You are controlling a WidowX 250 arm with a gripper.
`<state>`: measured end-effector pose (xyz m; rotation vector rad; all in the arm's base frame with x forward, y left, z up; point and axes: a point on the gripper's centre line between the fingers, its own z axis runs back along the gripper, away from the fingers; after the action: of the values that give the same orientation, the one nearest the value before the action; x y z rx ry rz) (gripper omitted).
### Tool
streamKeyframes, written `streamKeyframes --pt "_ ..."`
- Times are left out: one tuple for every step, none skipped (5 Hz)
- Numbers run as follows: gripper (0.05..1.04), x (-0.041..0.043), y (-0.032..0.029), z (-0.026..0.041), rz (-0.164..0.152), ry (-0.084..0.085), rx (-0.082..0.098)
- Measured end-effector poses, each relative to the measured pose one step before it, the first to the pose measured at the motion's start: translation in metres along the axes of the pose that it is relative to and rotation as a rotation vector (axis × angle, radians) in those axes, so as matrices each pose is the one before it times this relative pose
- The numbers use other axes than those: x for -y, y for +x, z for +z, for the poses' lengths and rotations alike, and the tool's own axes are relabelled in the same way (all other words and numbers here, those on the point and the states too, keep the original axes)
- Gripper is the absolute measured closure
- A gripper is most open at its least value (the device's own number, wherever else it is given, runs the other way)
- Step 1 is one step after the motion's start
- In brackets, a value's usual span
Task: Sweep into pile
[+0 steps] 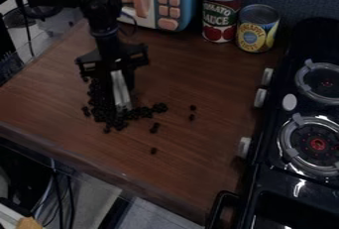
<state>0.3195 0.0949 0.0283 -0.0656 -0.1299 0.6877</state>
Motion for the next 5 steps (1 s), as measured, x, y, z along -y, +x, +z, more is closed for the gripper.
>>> streamKeyframes --pt "0.696 0.03775 -0.00083 0.01892 -0.0290 -0.0594 -0.0056" --pt "0.696 0.02449 -0.00941 0.00225 -0.0346 -0.0071 -0.0139" --pt "0.696 0.02111 -0.01284 -0.00740 -0.0379 -0.0003 -0.0111" --pt "0.696 0.01306 -0.01561 -0.01392 -0.0441 0.0229 -0.0086" --pt "0.696 0.00935 -0.00995 -0.00515 -0.0180 0.0030 -0.0005"
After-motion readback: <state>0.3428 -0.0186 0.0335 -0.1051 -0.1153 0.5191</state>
